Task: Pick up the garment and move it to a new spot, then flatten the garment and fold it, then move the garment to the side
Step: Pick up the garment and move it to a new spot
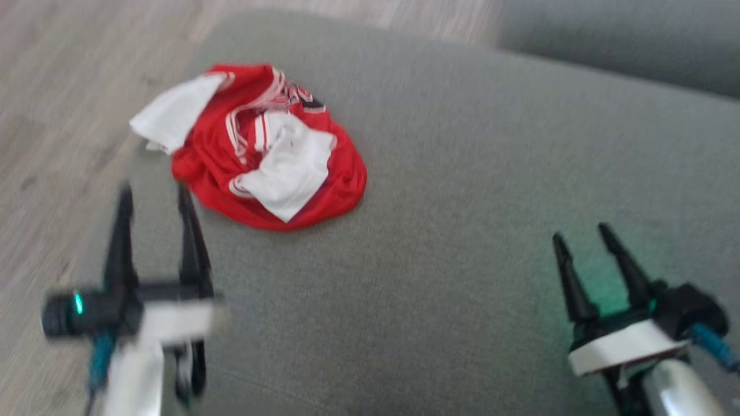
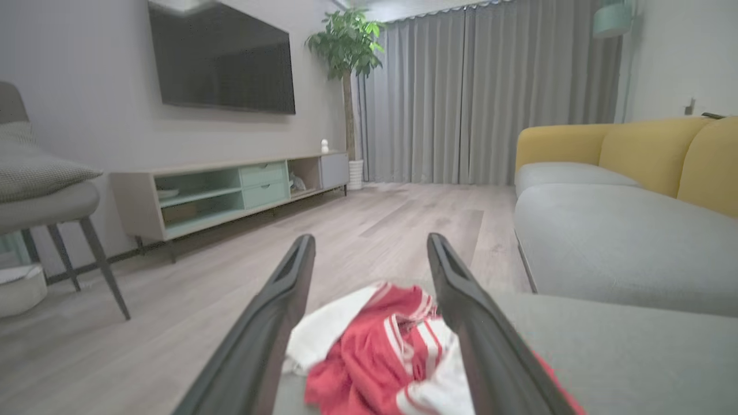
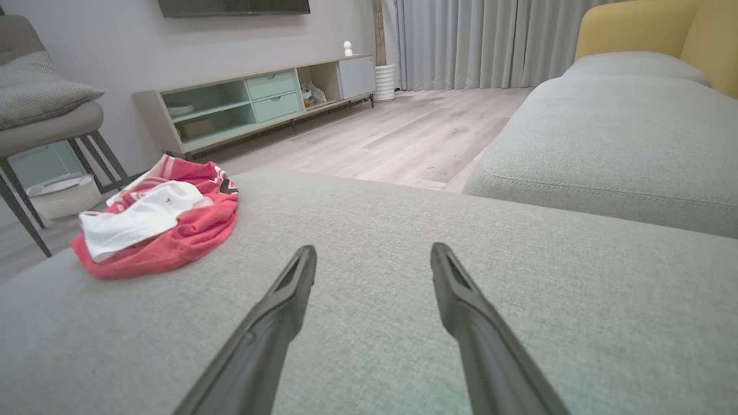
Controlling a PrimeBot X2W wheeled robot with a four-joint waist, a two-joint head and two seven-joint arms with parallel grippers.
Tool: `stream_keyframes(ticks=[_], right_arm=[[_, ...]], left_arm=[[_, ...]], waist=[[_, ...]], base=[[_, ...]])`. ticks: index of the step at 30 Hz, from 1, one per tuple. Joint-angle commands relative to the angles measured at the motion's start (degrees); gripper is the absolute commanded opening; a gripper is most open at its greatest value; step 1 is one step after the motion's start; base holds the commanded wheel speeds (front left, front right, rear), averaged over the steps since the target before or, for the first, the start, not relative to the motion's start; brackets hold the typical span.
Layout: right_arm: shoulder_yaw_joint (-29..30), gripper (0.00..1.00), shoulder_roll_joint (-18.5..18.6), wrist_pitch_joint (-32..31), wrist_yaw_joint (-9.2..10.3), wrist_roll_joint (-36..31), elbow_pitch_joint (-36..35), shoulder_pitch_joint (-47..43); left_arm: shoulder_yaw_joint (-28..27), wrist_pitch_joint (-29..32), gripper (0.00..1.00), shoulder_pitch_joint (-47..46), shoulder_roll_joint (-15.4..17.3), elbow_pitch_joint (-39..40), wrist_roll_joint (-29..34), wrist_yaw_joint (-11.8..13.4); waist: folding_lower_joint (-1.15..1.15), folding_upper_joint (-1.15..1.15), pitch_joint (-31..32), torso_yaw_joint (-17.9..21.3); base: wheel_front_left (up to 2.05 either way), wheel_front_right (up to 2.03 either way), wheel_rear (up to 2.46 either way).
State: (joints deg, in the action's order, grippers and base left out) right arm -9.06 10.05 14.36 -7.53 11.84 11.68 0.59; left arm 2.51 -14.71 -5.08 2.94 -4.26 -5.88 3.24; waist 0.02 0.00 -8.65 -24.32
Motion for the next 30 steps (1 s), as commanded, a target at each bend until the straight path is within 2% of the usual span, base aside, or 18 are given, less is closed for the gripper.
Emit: stream_keyframes(ticks=[1,4,7,13,17,21,22,23,24,30], right_arm=[[-1.4,1.0,2.4,0.6,0.04,-0.7,-2.2,2.2],[-1.6,1.0,5.5,0.6,0.04,-1.1,-2.7,3.7],[-1.5,1.0,8.4,0.6,0.04,-1.4,-3.3,4.9],[-1.8,1.0,12.9,0.6,0.04,-1.8,-4.6,7.1],[-1.8,1.0,14.1,0.6,0.04,-1.7,-5.2,8.5],[-2.0,1.0,13.7,0.6,0.04,-1.7,-5.4,9.6],[-1.9,1.0,13.4,0.6,0.04,-1.8,-5.4,9.7],[-1.8,1.0,13.1,0.6,0.04,-1.8,-5.4,9.7],[-1.8,1.0,12.7,0.6,0.04,-1.9,-5.3,9.7],[-2.4,1.0,9.1,0.6,0.04,-1.7,-4.0,9.6]], left_arm=[[-2.6,-0.3,1.0,-5.9,0.5,0.8,0.8,-0.9],[-3.1,-0.3,1.0,-13.3,1.7,-5.2,1.0,-2.6],[-2.9,-0.1,1.0,-20.8,2.7,-15.1,0.7,-3.9],[-5.3,6.6,1.0,-34.5,5.7,-35.9,-1.5,-3.9],[-5.8,8.5,1.0,-39.9,7.6,-47.0,-2.7,-5.5],[-5.7,8.1,1.0,-42.8,9.2,-54.2,-3.5,-7.1],[-5.7,7.6,0.77,-43.4,9.4,-55.5,-3.7,-7.5],[-5.6,6.6,0.22,-44.0,9.7,-56.3,-3.7,-7.7],[-5.4,5.3,0.0,-44.5,10.2,-56.9,-3.6,-7.8],[-2.9,0.3,0.0,-48.0,13.2,-54.7,-0.7,-7.7]], waist=[[-0.02,0.0,-6.8,-0.2],[-0.02,0.0,-10.8,0.7],[-0.02,0.0,-13.9,1.9],[-0.02,0.0,-18.6,4.7],[-0.02,0.0,-20.3,6.7],[-0.02,0.0,-21.3,8.4],[-0.02,0.0,-21.5,8.6],[-0.02,0.0,-21.5,8.8],[-0.02,0.0,-21.4,9.0],[-0.02,0.0,-17.0,10.3]], base=[[0.0,0.0,0.0],[0.0,0.0,0.0],[0.0,0.0,0.0],[0.0,0.0,0.0],[0.0,0.0,0.0],[0.0,0.0,0.0],[0.0,0.0,0.0],[0.0,0.0,0.0],[0.0,0.0,0.0],[0.0,0.0,0.0]])
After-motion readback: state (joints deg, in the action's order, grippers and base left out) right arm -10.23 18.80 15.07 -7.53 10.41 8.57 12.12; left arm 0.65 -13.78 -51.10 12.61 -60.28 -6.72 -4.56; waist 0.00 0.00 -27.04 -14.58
